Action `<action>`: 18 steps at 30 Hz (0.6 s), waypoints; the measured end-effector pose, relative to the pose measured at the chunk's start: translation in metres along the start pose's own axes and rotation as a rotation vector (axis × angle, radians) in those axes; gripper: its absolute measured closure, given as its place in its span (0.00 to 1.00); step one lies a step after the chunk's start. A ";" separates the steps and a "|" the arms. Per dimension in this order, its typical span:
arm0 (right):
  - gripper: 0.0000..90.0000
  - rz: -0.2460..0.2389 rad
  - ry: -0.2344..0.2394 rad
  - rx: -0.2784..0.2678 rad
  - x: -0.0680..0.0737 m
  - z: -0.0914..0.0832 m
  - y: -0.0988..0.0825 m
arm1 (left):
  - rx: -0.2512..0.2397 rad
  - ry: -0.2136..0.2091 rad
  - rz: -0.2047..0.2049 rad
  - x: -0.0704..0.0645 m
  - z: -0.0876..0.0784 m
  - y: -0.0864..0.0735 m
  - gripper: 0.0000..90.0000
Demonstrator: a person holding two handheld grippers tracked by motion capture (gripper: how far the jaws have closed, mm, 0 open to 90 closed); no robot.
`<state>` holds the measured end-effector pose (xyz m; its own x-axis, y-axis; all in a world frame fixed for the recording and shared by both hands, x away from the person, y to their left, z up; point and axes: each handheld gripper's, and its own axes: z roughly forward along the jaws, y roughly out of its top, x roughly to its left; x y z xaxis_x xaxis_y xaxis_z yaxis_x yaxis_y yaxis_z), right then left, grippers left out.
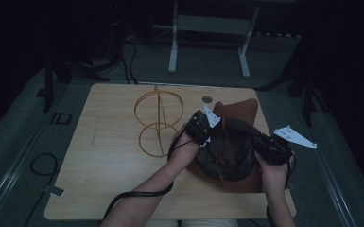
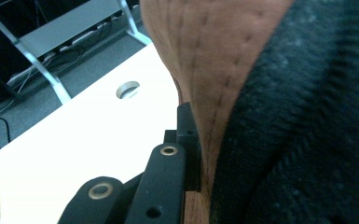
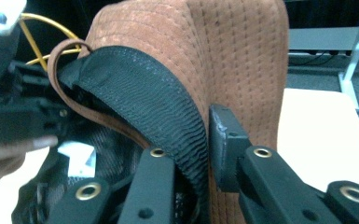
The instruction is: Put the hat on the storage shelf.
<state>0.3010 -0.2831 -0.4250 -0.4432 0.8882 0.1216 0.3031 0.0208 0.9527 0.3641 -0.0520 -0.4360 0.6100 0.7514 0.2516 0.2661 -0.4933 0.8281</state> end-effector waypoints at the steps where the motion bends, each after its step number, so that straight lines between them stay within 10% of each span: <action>1: 0.86 0.001 0.007 0.005 0.000 0.000 -0.001 | -0.009 0.012 0.005 0.000 -0.002 0.000 0.97; 18: 0.56 -0.142 0.148 0.088 0.001 -0.039 -0.014 | -0.108 0.067 0.068 -0.001 -0.028 0.011 0.98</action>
<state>0.2639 -0.3004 -0.4277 -0.6036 0.7966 0.0331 0.2980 0.1869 0.9361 0.3451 -0.0458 -0.4133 0.5715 0.7475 0.3386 0.1424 -0.4967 0.8562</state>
